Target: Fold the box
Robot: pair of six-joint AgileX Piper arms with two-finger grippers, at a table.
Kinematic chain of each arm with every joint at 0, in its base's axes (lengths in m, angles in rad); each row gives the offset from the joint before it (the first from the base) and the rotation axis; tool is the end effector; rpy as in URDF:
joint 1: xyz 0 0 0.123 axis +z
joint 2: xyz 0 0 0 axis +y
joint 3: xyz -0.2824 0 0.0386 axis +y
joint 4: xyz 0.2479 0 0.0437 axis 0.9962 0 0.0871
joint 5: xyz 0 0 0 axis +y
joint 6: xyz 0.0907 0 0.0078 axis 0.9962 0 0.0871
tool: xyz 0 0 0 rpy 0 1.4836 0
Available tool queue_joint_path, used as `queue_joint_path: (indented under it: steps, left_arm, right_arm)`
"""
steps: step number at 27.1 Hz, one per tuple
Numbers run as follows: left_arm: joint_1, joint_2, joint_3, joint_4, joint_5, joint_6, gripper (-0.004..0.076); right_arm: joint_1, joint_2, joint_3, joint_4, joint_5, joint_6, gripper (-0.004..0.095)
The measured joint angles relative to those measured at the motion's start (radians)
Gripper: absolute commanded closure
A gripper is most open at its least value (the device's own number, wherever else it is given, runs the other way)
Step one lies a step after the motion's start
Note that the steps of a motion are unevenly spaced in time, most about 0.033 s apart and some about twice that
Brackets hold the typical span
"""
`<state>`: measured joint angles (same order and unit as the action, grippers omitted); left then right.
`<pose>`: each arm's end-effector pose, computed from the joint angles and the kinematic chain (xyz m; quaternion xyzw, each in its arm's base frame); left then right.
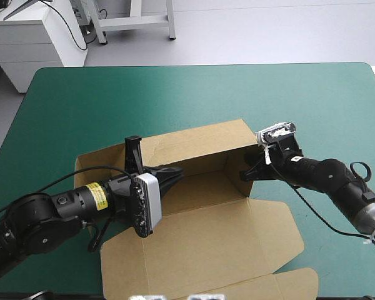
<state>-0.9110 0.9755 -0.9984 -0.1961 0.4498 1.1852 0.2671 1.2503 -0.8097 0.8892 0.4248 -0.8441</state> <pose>0.1202 -0.1676 0.3981 0.6804 0.4467 -0.0063 0.5809 0.2432 0.0968 0.2860 -0.1903 0.8621 0.2026 0.4236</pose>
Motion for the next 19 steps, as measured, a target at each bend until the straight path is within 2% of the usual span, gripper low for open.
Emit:
queue_joint_path:
  steps: [3,7,11,15,19]
  left_arm:
    - [0.0,0.062,-0.103,-0.002,0.143,-0.044,0.0707]
    - [0.028,0.219,-0.248,0.097,0.318,-0.209,0.0707]
    - [0.143,0.322,-0.372,0.082,0.381,-0.264,0.0707]
    - [0.276,0.334,-0.444,0.002,0.394,-0.27,0.0707]
    - [0.445,0.333,-0.52,-0.098,0.495,-0.291,0.0708]
  right_arm:
    - [0.0,0.0,0.0,0.0,0.0,0.0,0.092]
    - [0.0,0.0,0.0,0.0,0.0,0.0,0.092]
    - [0.0,0.0,0.0,0.0,0.001,0.003,0.092]
    - [0.0,0.0,-0.001,0.0,0.002,0.004,0.092]
    - [0.0,0.0,-0.001,-0.007,0.002,0.009,0.092]
